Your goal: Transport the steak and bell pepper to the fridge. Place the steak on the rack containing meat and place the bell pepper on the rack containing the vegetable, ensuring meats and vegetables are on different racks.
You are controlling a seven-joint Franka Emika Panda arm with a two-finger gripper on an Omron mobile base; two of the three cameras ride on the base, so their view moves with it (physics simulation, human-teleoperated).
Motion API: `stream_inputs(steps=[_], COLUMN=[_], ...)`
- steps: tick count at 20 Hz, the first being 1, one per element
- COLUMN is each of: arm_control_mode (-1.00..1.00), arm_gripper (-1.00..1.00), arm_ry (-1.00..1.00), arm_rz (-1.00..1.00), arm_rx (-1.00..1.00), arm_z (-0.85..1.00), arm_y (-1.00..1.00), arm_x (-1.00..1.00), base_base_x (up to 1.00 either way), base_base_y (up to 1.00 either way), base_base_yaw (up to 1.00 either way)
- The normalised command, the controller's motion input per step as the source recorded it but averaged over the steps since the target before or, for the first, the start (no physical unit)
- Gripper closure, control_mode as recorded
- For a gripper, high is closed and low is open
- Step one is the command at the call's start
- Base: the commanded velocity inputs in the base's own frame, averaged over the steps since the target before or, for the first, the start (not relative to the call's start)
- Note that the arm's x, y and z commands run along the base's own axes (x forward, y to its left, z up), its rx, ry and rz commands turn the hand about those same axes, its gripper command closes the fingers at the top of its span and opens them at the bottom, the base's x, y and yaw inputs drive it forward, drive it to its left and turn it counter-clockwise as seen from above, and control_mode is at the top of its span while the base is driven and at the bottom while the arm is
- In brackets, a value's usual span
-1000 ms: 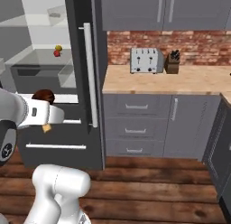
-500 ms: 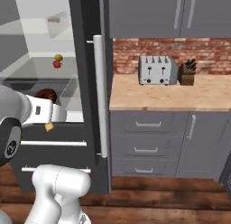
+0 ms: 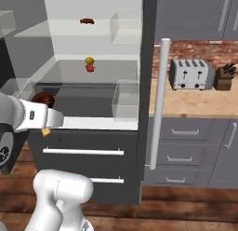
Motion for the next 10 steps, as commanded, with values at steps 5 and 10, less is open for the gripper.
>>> stream_inputs(steps=[5,10], arm_control_mode=[1.0,1.0], arm_gripper=[1.0,1.0], arm_ry=[0.0,0.0], arm_rz=[0.0,0.0], arm_rx=[0.0,0.0], arm_z=[0.0,0.0], arm_y=[0.0,0.0], arm_x=[0.0,0.0], base_base_x=[0.73,0.79], base_base_y=[0.1,0.04], base_base_yaw=[0.13,0.15])
